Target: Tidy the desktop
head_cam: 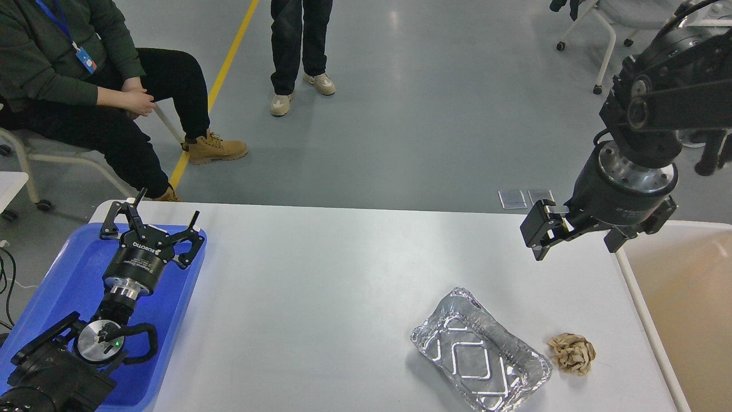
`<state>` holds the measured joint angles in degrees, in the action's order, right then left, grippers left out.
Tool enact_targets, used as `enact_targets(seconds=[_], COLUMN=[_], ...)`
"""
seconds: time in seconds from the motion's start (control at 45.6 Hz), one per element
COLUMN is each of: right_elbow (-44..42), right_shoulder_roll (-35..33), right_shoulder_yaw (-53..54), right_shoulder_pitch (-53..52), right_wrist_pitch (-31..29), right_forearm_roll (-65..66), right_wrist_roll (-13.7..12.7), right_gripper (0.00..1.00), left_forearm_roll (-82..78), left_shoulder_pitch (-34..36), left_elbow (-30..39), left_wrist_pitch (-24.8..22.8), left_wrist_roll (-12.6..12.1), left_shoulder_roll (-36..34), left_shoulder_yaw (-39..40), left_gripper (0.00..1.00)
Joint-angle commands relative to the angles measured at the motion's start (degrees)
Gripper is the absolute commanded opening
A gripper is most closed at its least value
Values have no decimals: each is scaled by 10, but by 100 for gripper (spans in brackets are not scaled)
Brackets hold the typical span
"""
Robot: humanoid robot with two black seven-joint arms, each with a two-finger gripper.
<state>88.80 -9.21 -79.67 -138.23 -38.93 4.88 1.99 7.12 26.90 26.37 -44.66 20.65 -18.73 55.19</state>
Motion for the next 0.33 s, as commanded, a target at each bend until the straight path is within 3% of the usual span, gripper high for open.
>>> enact_targets(seconds=[0.0, 0.307], right_elbow=[-1, -2], right_shoulder_roll=[3, 1], right_shoulder_yaw=[7, 13], right_shoulder_pitch=[1, 1], right_wrist_pitch=[-6, -11], right_forearm_roll=[11, 33], right_wrist_roll=[0, -1], right_gripper=[100, 100], left_forearm_roll=[0, 0], left_shoulder_pitch=[0, 0], left_elbow=[0, 0], left_wrist_pitch=[0, 0], left_wrist_roll=[0, 0], left_shoulder_roll=[0, 0], left_shoulder_yaw=[1, 1], left_gripper=[99, 99])
